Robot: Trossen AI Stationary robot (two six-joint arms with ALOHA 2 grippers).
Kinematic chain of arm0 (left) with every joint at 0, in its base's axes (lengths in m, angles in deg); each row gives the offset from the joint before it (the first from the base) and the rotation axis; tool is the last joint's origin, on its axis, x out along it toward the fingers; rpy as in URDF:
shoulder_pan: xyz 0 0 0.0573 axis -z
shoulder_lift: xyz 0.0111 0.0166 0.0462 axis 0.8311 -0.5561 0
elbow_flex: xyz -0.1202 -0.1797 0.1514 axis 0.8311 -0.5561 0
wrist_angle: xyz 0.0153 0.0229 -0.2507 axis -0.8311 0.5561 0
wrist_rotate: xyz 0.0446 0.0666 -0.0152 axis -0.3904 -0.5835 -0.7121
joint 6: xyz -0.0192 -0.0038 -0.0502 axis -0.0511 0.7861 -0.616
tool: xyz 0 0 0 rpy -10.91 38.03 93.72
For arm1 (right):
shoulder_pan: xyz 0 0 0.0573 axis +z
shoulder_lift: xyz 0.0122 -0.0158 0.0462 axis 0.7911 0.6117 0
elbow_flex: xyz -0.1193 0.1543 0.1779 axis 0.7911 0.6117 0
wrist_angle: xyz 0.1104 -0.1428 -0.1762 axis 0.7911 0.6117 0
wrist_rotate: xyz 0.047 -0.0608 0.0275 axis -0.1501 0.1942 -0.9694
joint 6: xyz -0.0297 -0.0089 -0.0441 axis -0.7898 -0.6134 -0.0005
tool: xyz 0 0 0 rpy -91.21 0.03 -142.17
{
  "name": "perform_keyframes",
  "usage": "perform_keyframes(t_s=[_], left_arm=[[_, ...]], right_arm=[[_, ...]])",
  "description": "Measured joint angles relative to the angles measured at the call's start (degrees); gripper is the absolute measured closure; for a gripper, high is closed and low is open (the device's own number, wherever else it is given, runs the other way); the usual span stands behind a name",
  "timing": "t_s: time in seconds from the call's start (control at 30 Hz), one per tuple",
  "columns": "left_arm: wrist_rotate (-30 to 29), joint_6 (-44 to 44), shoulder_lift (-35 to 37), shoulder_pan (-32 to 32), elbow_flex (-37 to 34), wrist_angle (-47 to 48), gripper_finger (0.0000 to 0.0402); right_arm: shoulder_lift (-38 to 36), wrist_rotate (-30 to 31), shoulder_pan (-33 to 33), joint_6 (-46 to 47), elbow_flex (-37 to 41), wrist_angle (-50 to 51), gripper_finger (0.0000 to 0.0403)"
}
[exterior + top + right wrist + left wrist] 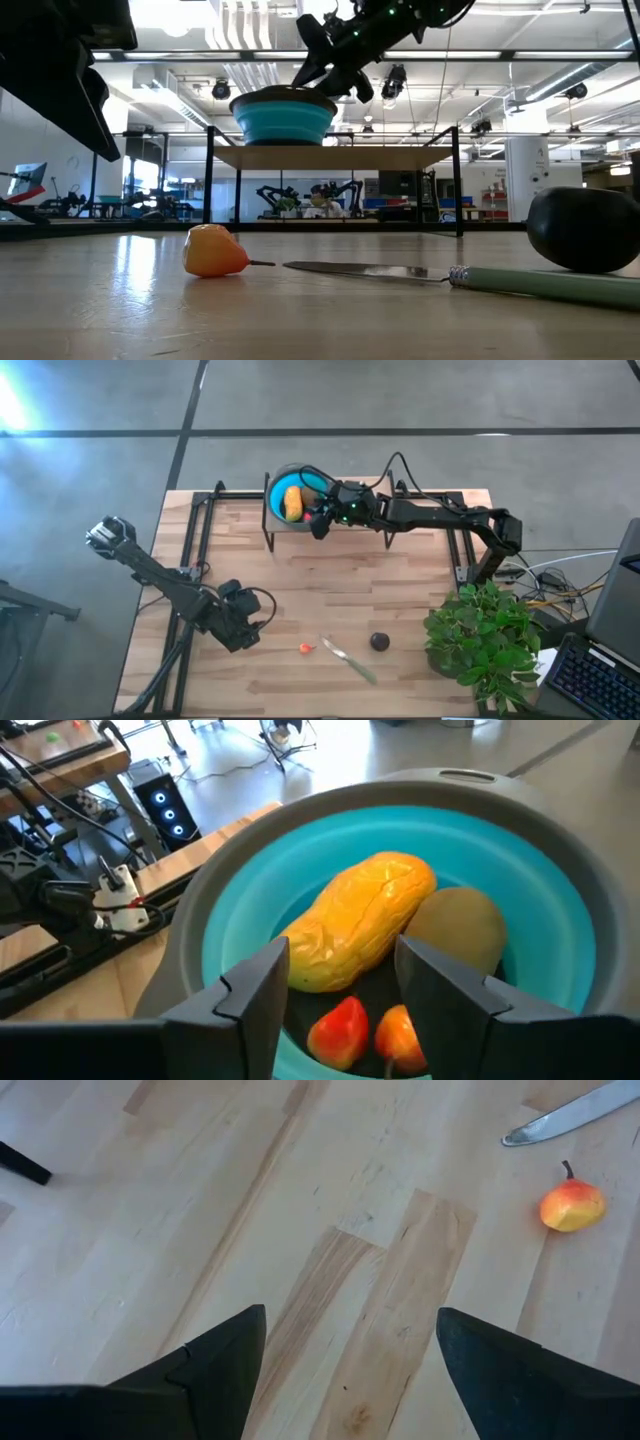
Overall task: Pick & Place Fruit
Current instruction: Put the pear into the blue strainer bowl on the shelf
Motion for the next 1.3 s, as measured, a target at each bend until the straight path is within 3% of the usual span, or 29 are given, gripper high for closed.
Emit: perform_keyframes(t_s=[0.3,0.63,0.83,1.3], left_arm=[[0.0,2.9,0.0,0.0,0.0,-3.6,0.0103],[0.7,20.8,0.0,0.0,0.0,-17.4,0.0103],[1.8,26.7,-0.3,-0.1,0.0,-22.4,0.0103],[2.3,26.5,-6.8,-0.1,0.0,-29.9,0.0103]], right_arm=[[-5.7,-0.6,0.8,-2.3,-0.6,5.3,0.0204],[-16.5,-0.1,6.0,-6.5,2.9,15.1,0.0251],[-21.0,0.0,9.3,-4.2,8.3,13.8,0.0278],[-23.2,0.0,14.0,1.5,16.0,5.2,0.0321]])
